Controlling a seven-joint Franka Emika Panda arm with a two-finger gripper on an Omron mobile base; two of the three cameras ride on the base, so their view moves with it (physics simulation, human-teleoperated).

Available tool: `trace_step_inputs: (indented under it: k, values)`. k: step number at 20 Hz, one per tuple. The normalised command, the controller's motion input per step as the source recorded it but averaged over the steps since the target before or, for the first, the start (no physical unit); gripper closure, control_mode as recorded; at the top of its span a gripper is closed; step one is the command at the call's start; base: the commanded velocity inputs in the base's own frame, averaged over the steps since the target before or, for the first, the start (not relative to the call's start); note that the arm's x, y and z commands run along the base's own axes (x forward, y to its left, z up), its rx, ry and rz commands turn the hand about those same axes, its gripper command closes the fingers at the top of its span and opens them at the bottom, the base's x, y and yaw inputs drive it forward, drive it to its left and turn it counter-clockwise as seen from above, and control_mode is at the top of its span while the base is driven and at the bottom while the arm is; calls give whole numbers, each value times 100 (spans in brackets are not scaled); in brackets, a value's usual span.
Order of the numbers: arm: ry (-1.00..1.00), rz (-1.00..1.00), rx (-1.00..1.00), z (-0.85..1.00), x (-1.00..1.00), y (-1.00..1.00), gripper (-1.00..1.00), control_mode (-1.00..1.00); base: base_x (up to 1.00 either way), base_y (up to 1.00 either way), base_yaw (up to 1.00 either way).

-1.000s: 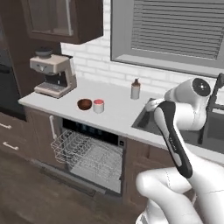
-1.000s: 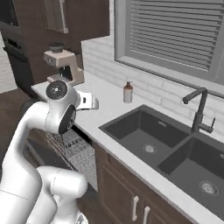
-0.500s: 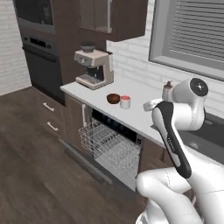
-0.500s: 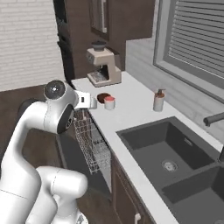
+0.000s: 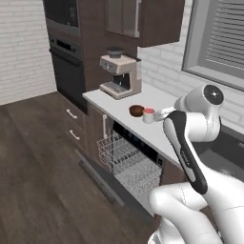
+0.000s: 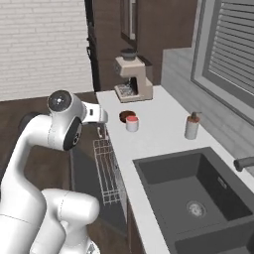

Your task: Pick up the cup and bowl from the counter, place them in the dishwasher, and close the dishwasher door.

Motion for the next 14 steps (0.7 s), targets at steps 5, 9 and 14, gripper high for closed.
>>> trace_step_inputs:
  k: [5, 9, 14]
  values:
    - [0, 0, 0, 0, 0, 0, -100, 100, 55, -19, 16]
    - [0, 0, 0, 0, 0, 0, -100, 100, 66, 0, 10]
    - [0, 0, 0, 0, 0, 0, -100, 100, 34, -14, 14]
